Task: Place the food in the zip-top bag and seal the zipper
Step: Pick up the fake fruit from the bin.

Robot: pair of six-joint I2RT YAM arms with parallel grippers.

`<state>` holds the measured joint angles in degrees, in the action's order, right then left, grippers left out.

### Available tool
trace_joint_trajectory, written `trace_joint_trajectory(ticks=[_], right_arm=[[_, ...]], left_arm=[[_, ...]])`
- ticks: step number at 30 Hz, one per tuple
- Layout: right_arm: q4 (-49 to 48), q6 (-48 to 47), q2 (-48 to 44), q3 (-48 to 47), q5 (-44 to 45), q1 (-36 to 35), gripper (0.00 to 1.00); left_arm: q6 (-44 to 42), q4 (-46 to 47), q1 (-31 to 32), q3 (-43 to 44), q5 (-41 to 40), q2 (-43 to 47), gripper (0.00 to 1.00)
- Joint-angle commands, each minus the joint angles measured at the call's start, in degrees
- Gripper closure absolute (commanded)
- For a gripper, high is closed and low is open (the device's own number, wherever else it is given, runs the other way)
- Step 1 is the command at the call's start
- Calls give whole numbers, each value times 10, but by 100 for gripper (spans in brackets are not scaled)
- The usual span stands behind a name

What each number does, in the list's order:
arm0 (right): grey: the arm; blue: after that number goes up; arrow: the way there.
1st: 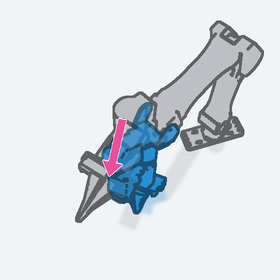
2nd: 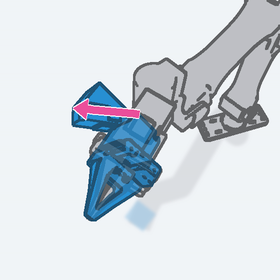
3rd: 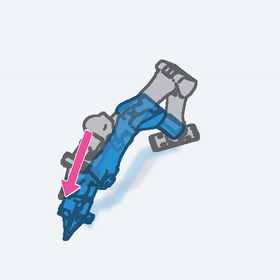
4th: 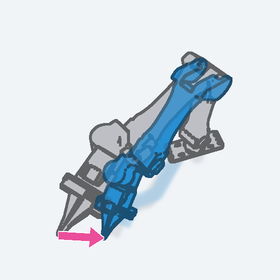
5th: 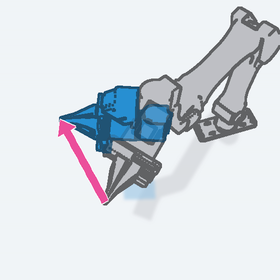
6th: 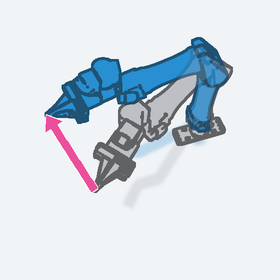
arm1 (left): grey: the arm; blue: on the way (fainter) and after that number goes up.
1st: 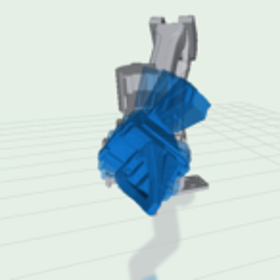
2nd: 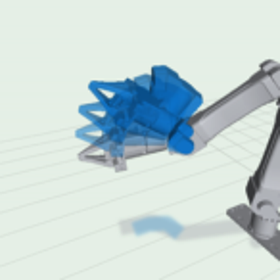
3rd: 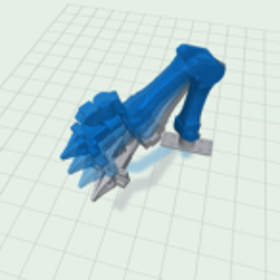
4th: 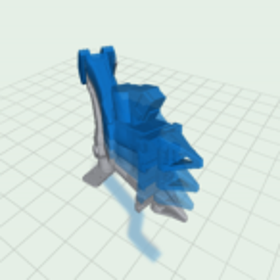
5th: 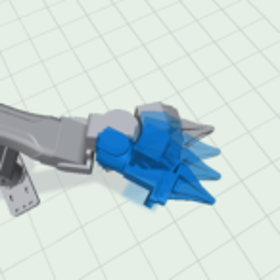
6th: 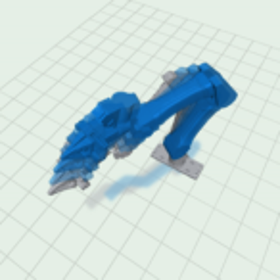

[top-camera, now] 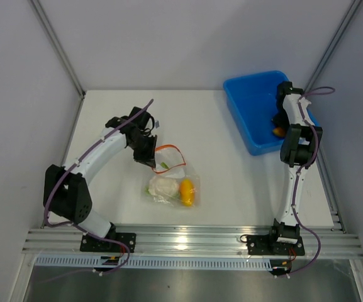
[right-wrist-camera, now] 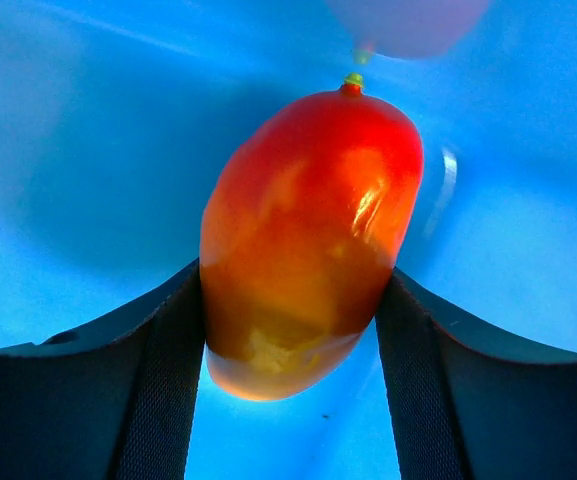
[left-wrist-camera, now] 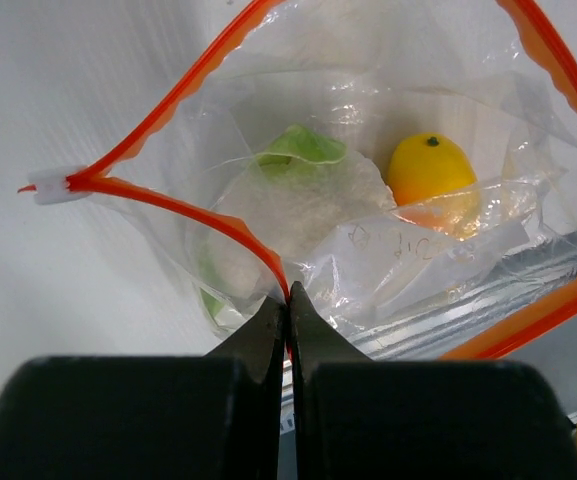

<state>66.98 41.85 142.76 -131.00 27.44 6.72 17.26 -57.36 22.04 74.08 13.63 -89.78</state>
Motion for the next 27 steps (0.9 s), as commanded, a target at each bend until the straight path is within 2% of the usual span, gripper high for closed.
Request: trace_joint_trajectory(ticks=[1,5,10,13,17,24,27], right_arm=[[-81,-74,-62,8,-13,-6,100],[-173,-102,-97,12,-64,-15,100],[-197,-146,-136,-15,-111,-33,100],[-215,-149,-187,1,-176,-39,100],[-263,-162,-279,74,-285,-65,100],[-369,-164,-482,314,-430,-159,100],[-371,-168,-542,359,-471,-186,100]], left_arm=[[-26,23,25,-14,-4,40,100],[-14,37,31,-30,10,56,99],[3,36,35,-26,32,100,99],[8,35,37,-23,35,123,100],[7,41,41,-31,35,158,99],[14,30,46,-12,39,181,99],[19,31,62,-9,36,203,99]])
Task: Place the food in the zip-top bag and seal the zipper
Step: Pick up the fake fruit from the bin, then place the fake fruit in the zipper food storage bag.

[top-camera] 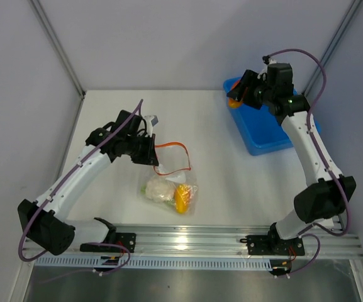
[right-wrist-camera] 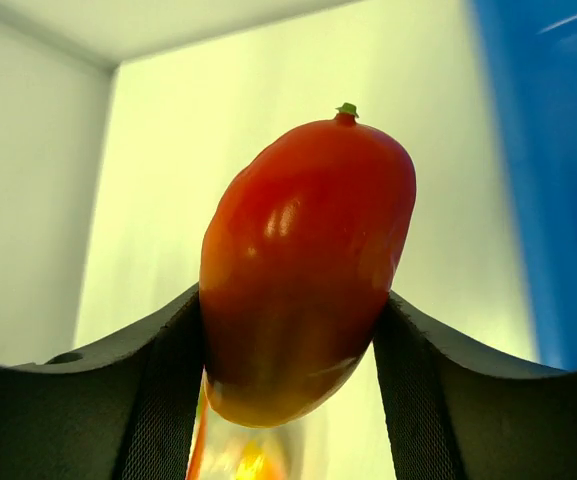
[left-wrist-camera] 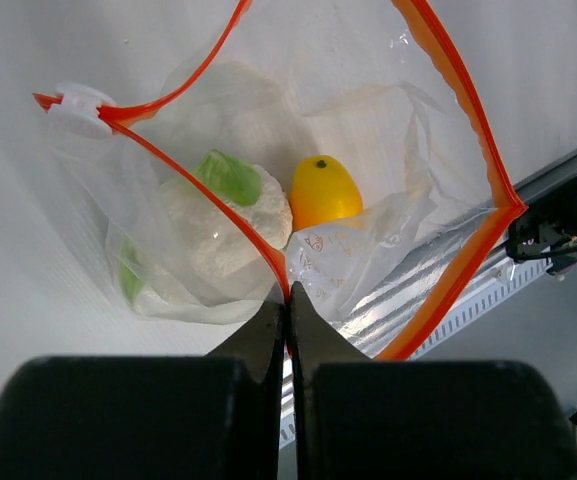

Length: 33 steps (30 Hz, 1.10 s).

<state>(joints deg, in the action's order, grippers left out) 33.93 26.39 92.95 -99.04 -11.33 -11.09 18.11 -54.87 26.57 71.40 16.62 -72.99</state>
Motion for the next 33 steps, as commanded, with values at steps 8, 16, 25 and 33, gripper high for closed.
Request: trace_joint_trajectory(ticks=[8,16,25,33], right_arm=[[-41,-27,-160,166,-247,-75,100],[-24,-67,-206,216,-344,-147,100],[10,-93,-163,214,-476,-178,100],[39,-103,-103,187,-493,-226,100]], left_arm=[[35,10,32,8,5,72,99],[52,14,45,21,-10,104,99],[96,38,50,21,3,116,99],[92,31,55,24,5,116,99]])
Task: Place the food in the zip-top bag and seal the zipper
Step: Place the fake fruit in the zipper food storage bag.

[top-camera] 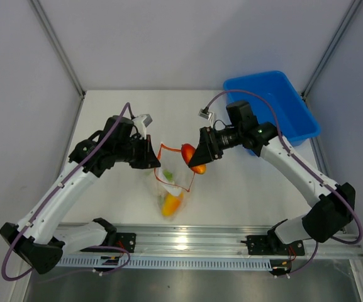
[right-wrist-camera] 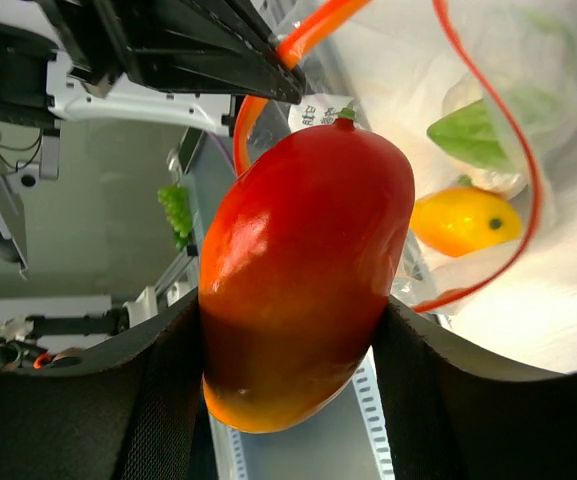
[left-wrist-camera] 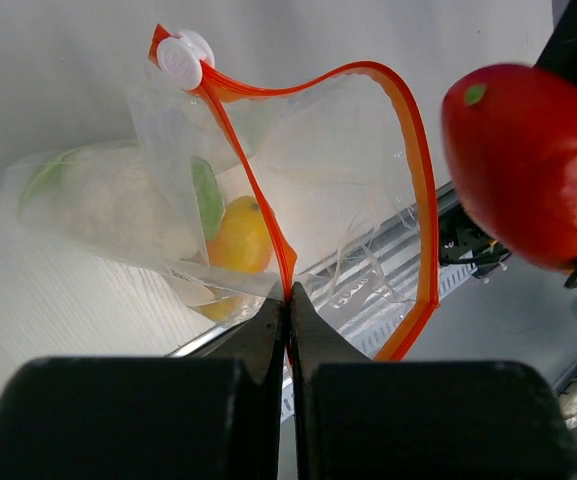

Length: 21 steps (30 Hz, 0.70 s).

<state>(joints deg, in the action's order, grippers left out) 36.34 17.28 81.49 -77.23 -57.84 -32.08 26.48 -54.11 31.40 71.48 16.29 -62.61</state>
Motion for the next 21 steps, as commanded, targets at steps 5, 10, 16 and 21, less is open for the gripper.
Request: trace_joint_trajectory(ticks=[5,10,16,21], right_arm=[[63,-21,60,-71,-17,-43,100],[111,-46,104,-108,13,-83,100],[130,-44,141,-130,62,-110,100],[148,-53,156,-150,90,-120,95]], left_arm=[[17,25,9,15,8,21,99],[28,31,16,17,8,22,99],[28,26,24,17,1,29,99],[25,23,24,23,3,30,99]])
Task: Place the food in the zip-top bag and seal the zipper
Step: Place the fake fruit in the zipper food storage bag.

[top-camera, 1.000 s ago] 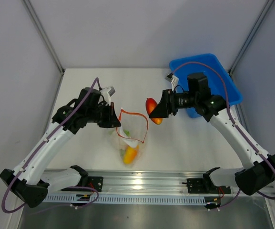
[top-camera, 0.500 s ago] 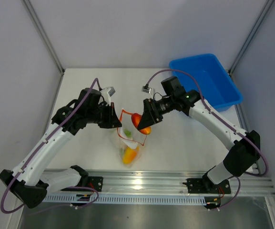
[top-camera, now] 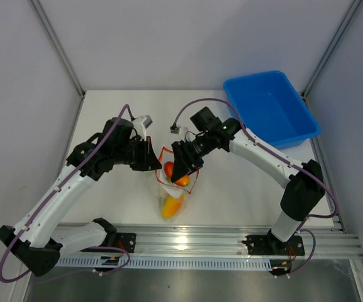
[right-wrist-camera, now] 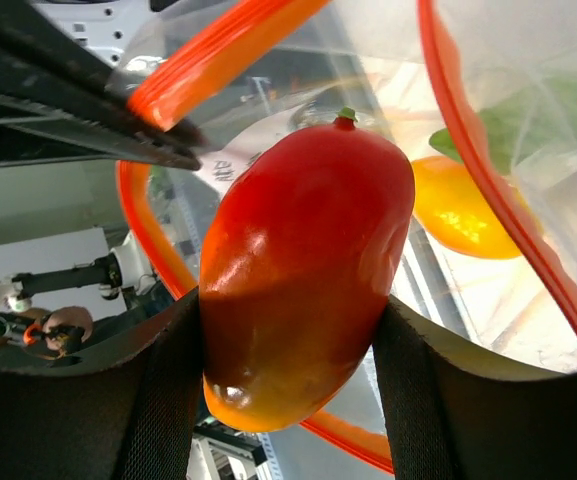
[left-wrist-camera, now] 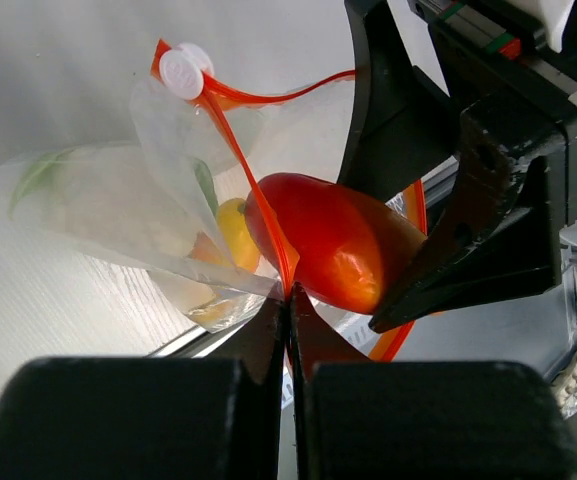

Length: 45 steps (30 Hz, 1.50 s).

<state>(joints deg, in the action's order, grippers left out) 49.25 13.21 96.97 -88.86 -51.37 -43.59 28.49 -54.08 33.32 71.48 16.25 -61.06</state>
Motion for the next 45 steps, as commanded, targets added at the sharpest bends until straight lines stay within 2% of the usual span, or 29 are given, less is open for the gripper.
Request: trace_joint_trajectory(ticks=[1,9,15,23,30,32,33,34,40,45], right_arm=[[15,-12,1,-33,32,-6,94],[0,-6,9,-38,50,-6,78],[5,-11,23,-51,48,-12,71],[5,-12,19,-54,65,-14,48],[2,-6,16,-53,76,-15,33],[-1,-4,14,-53,80,-15,18],[-3,-3,13,-52,80,-15,17],[-5,0,9,-51,82,-15,2],[-16,10,-8,-60,105,-15,0],[22,16,-58,-89,227,-14,1]], left_arm=[[5,23,5,22,3,16,99],[5,16,9,23,4,22,99],[4,15,12,21,4,23,99],[-1,15,13,24,8,15,99],[-8,15,13,23,11,13,100],[-10,14,13,24,12,14,99],[-10,14,13,23,12,14,99],[-12,13,13,24,11,14,99],[-15,9,12,19,6,20,99],[-13,11,13,21,11,21,99]])
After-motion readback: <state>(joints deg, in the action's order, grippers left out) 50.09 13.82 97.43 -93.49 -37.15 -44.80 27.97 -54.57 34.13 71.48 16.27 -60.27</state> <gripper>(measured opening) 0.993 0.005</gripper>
